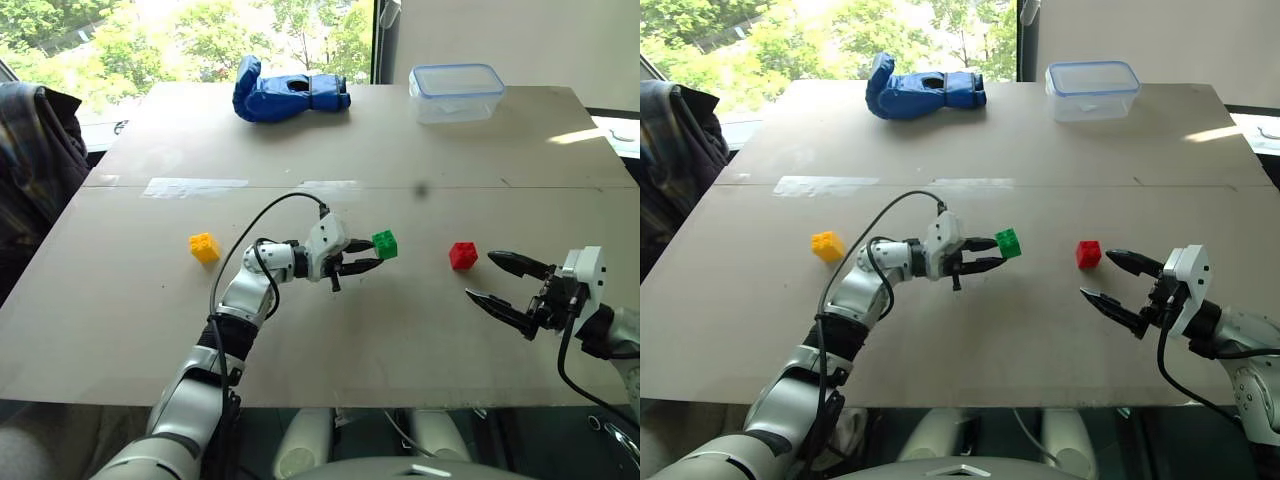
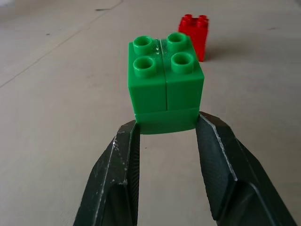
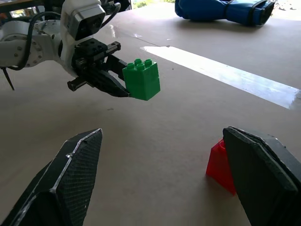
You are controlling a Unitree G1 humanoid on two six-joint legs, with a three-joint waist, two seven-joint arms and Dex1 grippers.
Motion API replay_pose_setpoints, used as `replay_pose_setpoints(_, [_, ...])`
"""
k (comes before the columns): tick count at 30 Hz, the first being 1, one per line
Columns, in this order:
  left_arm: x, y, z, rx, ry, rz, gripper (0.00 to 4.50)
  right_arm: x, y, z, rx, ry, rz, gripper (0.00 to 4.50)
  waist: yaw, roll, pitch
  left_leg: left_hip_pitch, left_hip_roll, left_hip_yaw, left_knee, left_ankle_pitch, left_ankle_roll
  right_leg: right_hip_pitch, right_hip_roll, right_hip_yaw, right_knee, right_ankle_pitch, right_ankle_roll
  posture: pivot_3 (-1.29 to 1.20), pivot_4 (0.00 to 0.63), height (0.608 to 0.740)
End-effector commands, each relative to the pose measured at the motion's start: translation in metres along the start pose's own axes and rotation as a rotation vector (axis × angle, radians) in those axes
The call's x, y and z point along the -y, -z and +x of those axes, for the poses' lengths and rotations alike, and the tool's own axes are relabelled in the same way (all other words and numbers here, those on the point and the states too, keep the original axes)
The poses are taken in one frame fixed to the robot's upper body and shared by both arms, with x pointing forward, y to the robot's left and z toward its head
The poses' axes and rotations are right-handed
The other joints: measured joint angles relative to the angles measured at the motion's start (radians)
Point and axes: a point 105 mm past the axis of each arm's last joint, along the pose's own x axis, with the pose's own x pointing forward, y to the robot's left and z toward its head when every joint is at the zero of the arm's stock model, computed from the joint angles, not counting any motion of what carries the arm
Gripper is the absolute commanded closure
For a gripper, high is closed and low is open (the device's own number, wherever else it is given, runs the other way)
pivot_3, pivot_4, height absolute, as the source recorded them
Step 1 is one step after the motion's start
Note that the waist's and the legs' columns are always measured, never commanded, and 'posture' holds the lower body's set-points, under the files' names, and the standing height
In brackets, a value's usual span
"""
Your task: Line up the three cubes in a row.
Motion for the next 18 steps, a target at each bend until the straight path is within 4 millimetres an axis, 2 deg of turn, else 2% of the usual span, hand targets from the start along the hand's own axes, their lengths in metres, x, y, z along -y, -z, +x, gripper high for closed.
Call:
replay_pose_setpoints(1, [-0.007, 0.004, 0.004, -0.045, 0.109, 0.074, 3.34, -0.002, -0.016, -0.005, 0.055, 0.008, -0.055, 0.29, -0.003, 0.0, 0.0, 0.0, 0.0, 0.0, 0.0, 0.0, 0.0, 0.0, 0.0, 0.0, 0.0, 0.0, 0.0, 0.0, 0.15, 0.74])
replay_pose_setpoints(6, [-0.021, 0.005, 0.008, -0.114, 0.166, 0.085, 3.34, -0.004, -0.01, -0.016, 0.055, 0.057, -0.027, 0.29, -0.013, -0.001, 0.001, -0.002, 0.0, -0.001, 0.001, 0.0, 0.001, 0.0, 0.0, -0.002, 0.0, 0.0, 0.0, 0.0, 0.15, 0.74])
replay_pose_setpoints(11, [-0.022, 0.004, 0.014, -0.15, 0.208, 0.121, 3.34, 0.0, -0.004, -0.024, 0.043, 0.113, -0.037, 0.29, -0.013, -0.001, 0.001, -0.002, -0.001, -0.001, 0.003, -0.001, 0.002, 0.0, 0.0, -0.001, 0.001, 0.0, 0.001, 0.0, 0.15, 0.74])
replay_pose_setpoints(18, [-0.018, 0.006, 0.018, -0.155, 0.233, 0.1, 3.34, -0.002, -0.005, -0.025, 0.043, 0.112, -0.052, 0.29, -0.014, -0.001, 0.001, -0.002, -0.001, -0.002, 0.005, -0.001, 0.002, 0.0, 0.0, -0.001, 0.002, 0.0, 0.001, 0.0, 0.15, 0.74])
